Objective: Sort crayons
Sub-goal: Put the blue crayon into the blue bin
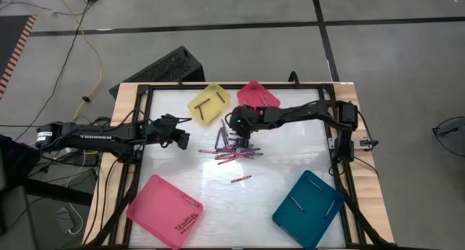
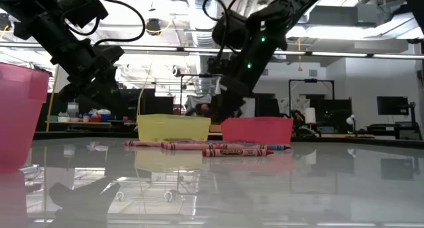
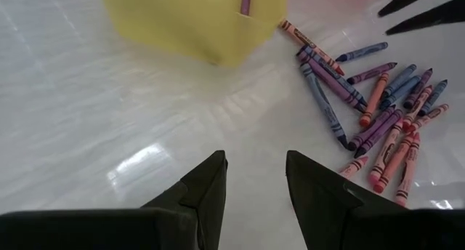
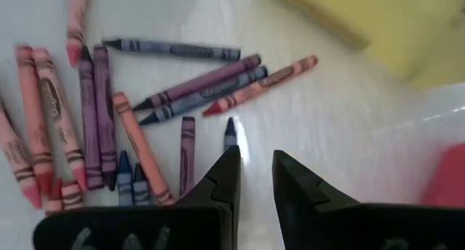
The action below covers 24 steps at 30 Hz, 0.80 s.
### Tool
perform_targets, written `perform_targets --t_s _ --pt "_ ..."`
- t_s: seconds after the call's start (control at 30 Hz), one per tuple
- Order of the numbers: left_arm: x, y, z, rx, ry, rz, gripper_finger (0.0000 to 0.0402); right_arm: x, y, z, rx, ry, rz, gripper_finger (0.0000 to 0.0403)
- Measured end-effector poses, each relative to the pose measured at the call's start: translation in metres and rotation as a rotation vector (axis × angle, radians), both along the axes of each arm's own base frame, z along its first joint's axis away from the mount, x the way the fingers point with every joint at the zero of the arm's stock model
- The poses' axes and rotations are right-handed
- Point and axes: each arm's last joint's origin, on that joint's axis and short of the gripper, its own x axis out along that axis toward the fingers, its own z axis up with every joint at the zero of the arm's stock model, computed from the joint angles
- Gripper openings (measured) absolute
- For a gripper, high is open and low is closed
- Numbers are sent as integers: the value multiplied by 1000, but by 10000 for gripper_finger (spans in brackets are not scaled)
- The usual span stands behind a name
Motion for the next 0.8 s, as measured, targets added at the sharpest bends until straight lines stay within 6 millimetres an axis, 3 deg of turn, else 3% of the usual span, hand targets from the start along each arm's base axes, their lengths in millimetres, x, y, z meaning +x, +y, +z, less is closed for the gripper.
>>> perform_targets --t_s 0.13,0.8 --pt "0 0 0 -2 0 -1 133 1 0 -10 21 37 10 77" --pt "0 0 0 -1 -2 6 133 0 -3 -9 30 32 10 77"
